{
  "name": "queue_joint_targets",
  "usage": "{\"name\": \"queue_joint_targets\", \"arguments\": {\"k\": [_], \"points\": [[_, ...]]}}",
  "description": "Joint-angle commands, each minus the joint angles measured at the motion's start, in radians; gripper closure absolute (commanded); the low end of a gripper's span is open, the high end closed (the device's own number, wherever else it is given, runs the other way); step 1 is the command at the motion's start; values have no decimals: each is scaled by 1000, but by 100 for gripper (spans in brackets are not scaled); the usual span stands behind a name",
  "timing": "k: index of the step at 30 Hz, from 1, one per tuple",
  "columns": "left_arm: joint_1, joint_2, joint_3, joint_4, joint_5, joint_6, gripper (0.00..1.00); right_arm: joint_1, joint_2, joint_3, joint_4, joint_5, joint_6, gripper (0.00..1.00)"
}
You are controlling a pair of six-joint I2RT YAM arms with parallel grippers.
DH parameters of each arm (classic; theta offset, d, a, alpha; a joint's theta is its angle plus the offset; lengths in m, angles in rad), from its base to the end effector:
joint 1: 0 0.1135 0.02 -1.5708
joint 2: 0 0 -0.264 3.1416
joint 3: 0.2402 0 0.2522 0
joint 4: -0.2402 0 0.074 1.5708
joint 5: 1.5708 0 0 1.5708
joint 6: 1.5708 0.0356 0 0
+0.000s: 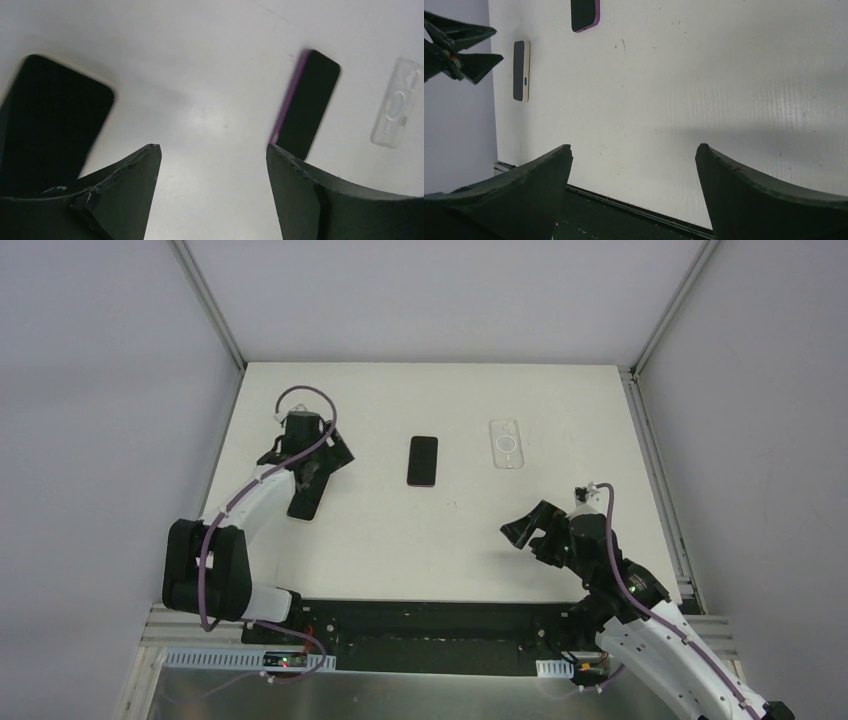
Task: Take the phone out of the phone case
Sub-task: Place the phone at the center of the board.
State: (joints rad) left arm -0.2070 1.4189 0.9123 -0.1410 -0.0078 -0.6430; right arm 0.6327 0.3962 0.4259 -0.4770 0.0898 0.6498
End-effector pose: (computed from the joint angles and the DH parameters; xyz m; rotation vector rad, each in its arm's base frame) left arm 0.3042 -0.0636 0.2419 -0.4925 2.2031 -0.4550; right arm 0.0972 0.0673 0.2353 0.0770 2.0907 0.7121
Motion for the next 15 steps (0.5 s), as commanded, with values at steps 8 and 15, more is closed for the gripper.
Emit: {"name": "queue_joint_targets", "arguments": {"k": [8, 15], "points": [[305, -74, -144, -108, -125, -45, 18, 1, -40, 16, 13, -17, -5, 3], [346, 20, -101, -106, -77, -23, 17, 2, -36, 12, 25, -20, -1, 3]]}}
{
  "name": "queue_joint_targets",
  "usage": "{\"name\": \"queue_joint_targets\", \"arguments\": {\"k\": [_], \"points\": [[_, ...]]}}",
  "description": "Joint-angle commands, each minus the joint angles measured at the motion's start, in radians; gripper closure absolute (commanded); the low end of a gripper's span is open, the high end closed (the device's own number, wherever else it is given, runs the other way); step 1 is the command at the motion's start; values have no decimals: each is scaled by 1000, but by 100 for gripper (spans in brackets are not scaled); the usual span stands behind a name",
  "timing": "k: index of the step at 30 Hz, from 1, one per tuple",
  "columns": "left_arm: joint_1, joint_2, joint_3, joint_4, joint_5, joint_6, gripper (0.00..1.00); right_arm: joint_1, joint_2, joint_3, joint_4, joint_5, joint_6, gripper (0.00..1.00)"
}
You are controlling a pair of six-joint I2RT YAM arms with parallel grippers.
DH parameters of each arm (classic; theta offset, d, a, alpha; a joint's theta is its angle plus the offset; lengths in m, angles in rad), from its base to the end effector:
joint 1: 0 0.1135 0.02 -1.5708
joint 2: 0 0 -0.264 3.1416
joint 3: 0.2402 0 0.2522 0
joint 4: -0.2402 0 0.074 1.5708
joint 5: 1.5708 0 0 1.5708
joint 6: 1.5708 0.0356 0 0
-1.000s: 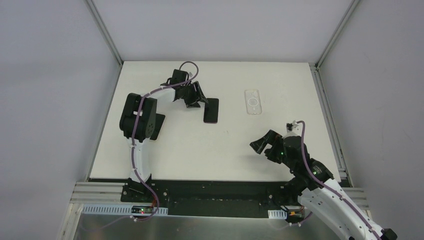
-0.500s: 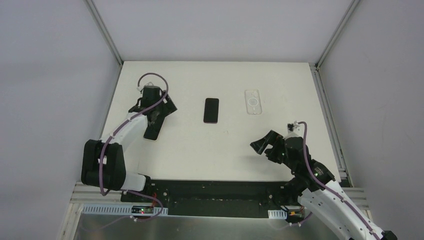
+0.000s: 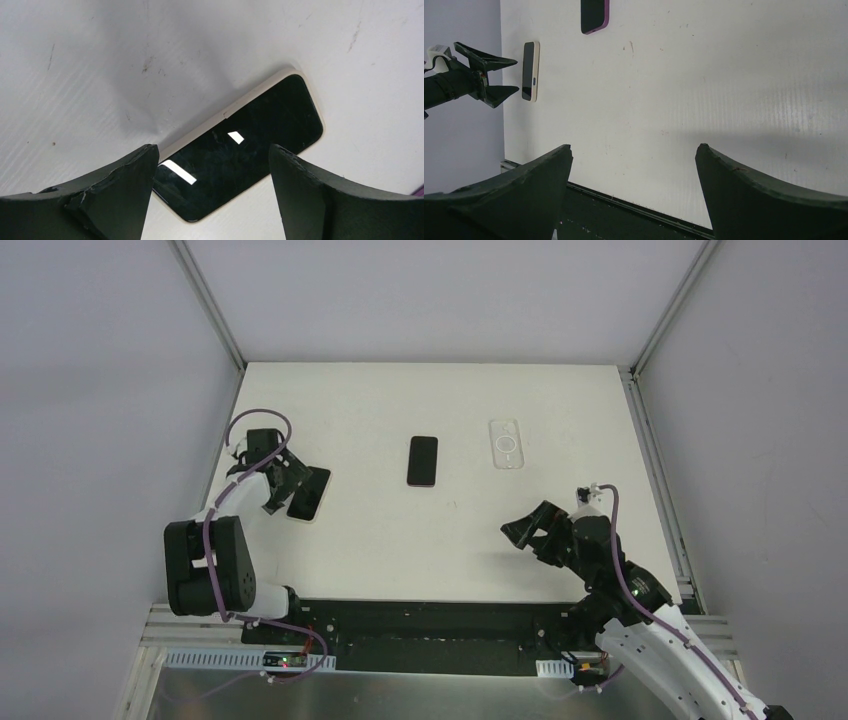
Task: Take the phone out of the phone case
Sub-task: Place the phone at the center of the board, then move the phone to the center of the board.
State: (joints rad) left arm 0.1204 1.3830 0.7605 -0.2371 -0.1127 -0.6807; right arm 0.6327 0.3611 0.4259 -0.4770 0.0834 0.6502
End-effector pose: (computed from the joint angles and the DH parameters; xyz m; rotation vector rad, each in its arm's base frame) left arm 0.2736 0.0371 0.1959 -0.9927 2.2141 -0.1176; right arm 0.0936 0.0650 0.2386 0.0742 2.0583 0.7371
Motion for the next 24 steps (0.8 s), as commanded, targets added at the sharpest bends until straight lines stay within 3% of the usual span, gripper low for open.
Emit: {"name": "queue_joint_targets", "arguments": {"k": [1, 13, 24], "points": [[21, 81, 59, -10, 41, 14, 18, 1, -1, 14, 24, -14, -2, 3], [2, 181, 73, -4, 223, 10, 29, 1, 18, 17, 38, -22, -7, 2], [-116, 135, 18, -1, 195, 0, 32, 2, 50, 24, 71, -36, -5, 2]]}}
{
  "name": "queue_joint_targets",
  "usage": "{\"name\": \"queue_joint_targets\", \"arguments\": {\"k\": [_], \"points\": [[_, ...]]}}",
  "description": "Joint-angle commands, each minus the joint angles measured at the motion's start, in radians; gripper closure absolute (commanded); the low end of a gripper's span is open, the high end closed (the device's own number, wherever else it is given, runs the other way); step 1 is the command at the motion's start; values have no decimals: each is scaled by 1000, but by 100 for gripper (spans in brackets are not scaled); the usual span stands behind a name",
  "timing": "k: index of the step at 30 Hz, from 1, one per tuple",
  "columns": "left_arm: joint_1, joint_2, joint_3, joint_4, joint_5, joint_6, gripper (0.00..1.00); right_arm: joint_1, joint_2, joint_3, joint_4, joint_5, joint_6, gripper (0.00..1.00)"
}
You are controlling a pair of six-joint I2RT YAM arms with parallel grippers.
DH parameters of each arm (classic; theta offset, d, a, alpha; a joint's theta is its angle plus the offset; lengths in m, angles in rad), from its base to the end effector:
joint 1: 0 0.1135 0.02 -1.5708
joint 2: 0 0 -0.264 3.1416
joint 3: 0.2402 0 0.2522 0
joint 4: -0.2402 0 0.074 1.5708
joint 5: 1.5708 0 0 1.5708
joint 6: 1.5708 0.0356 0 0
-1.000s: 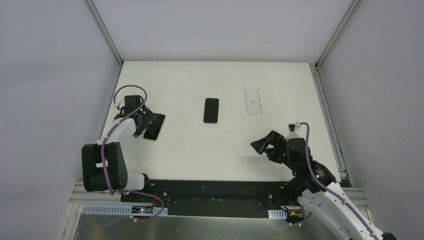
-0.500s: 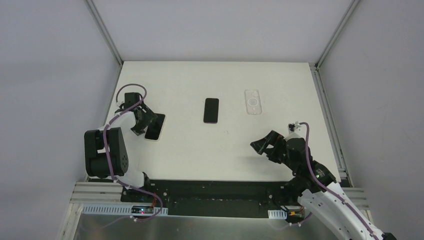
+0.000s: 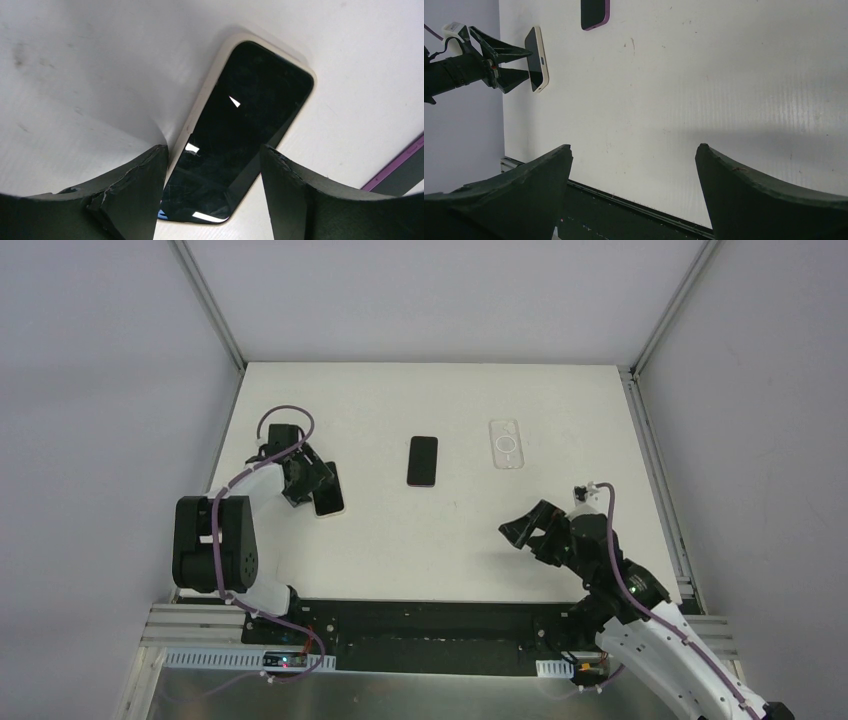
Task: Take the phone out of the phone case
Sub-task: Move the phone to the center of the board.
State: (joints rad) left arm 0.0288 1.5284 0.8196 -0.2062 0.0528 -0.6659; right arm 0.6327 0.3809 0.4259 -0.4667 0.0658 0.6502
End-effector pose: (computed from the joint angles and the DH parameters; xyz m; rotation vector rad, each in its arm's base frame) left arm 0.3006 0.0068 0.1765 -0.8348 2.3723 -0.3310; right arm 0.0956 0.0672 0.2378 0.0623 2.0724 0.7483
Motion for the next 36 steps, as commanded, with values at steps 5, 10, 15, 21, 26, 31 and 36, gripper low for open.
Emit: {"name": "queue_joint_targets", "arguments": {"k": [5, 10, 15, 21, 26, 31, 36], "points": [[-72, -18, -35, -33, 10, -17, 34, 1, 102, 24, 116, -46, -1, 4], [-130, -82, -40, -40, -116, -5, 16, 1, 145, 14, 142, -55, 12, 4], [-170, -93, -31, -53, -177, -8, 2, 1, 160, 5, 169, -52, 16, 4], [-152, -159, -26, -60, -208, -47, 6, 3, 337, 51, 278, -98, 19, 6], [-70, -187, 21, -64, -146, -57, 11, 7, 562, 106, 453, -138, 61, 10], [-1, -118, 32, -60, -57, -103, 17, 35, 861, 237, 604, -197, 86, 21], [4, -111, -19, 19, 1, -129, 23, 96, 1153, 454, 655, -258, 99, 28]]}}
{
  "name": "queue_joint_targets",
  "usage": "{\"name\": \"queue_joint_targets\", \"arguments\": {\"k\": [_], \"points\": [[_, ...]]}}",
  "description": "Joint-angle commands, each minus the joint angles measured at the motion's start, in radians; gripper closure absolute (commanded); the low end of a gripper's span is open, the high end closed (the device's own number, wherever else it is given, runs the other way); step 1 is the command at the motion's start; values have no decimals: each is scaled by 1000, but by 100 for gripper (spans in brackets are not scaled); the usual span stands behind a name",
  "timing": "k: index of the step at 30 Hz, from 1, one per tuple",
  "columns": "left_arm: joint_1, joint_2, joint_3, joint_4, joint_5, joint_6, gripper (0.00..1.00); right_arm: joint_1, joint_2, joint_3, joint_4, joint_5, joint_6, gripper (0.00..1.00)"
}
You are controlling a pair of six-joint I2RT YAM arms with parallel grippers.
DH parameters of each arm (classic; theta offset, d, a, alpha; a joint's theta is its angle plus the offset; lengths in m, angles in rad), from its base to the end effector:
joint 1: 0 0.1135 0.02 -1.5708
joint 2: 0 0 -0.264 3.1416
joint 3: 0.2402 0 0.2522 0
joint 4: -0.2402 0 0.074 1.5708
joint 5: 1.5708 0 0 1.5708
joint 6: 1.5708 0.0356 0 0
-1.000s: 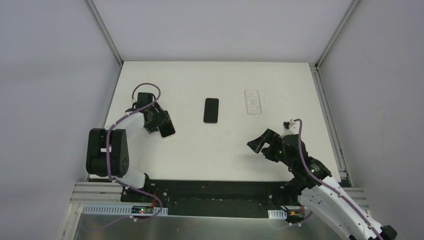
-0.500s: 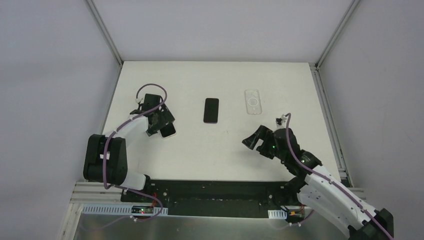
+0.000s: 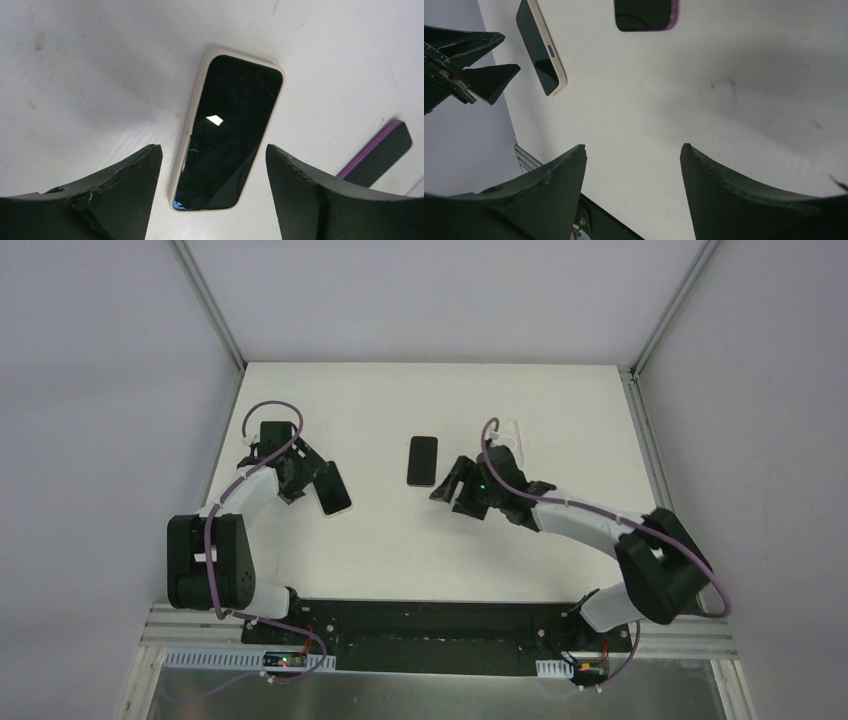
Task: Take the phone out of the phone case
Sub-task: Move the phone to the center of the board.
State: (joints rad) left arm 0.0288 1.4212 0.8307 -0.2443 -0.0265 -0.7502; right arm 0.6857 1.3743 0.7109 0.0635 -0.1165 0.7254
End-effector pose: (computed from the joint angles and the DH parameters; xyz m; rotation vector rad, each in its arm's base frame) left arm 0.2910 0.0093 0.2068 -0.9331 2.2407 -0.3002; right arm 0.2208 0.1860 0.2071 -0.0253 2.3203 0.8964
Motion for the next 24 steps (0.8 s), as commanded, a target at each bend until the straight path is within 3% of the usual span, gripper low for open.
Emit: {"name": "queue_joint_targets", "arguments": {"k": [1, 7, 12, 24], "points": [[5, -9, -43, 70, 88, -59, 24, 51, 219, 242, 126, -89, 22, 29], [7, -5, -83, 91, 93, -73, 28, 76, 528, 595, 69, -197, 10, 35], [44, -46, -131, 96, 81, -57, 29, 103, 689, 791, 0, -235, -6, 35], [41, 7, -170, 145, 118, -74, 40, 165, 901, 1007, -119, -230, -32, 36]]}}
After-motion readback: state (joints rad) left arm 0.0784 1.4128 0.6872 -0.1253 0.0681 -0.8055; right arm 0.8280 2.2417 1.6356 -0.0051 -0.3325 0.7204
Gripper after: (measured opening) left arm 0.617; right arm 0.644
